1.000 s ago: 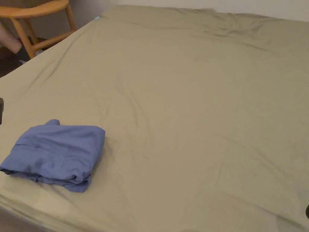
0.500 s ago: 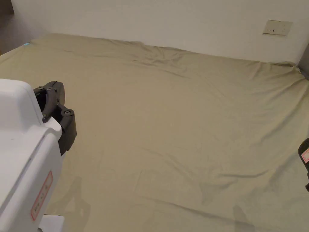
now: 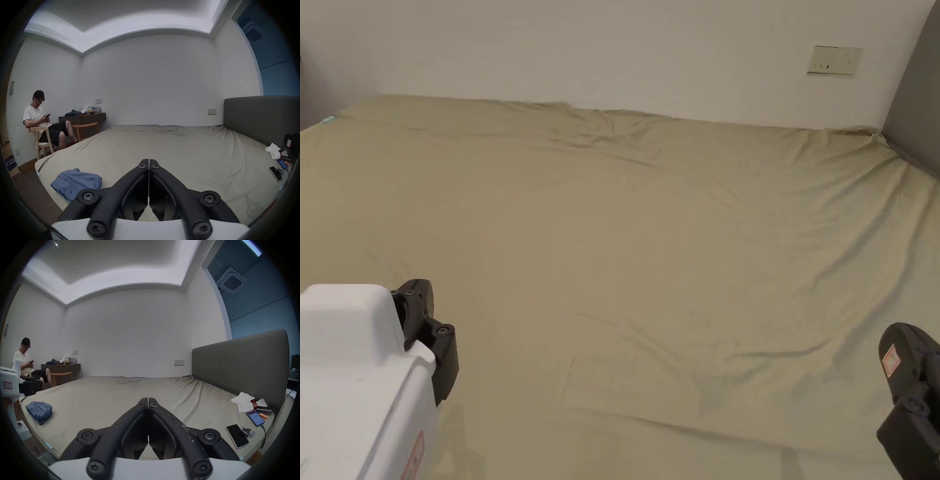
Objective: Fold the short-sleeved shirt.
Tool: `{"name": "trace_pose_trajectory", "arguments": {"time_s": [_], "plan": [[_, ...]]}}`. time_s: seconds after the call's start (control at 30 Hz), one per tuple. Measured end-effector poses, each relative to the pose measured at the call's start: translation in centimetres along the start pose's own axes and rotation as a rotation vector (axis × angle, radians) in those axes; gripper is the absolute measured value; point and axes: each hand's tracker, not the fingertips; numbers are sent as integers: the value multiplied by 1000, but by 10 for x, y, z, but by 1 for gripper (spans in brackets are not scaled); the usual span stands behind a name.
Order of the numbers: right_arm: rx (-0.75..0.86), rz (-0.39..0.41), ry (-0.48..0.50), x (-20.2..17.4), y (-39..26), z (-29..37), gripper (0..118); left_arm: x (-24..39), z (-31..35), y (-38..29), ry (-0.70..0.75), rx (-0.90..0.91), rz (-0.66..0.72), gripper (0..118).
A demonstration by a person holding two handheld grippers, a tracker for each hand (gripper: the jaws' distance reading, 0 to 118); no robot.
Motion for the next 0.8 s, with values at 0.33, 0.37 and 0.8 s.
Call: {"name": "trace_pose_trajectory", "arguments": {"time_s": [0.33,0.37,0.8], "plan": [[-28,14,-45,1,-1,-8,2,9,-2,4,-39,19,-53,1],[-21,21,-53,-1,-1,-8,4,10,-3,3,-49,24,-68,7],[19,68,-19,-11,0,-7,118,17,11,10,-83,123,-39,118]]}}
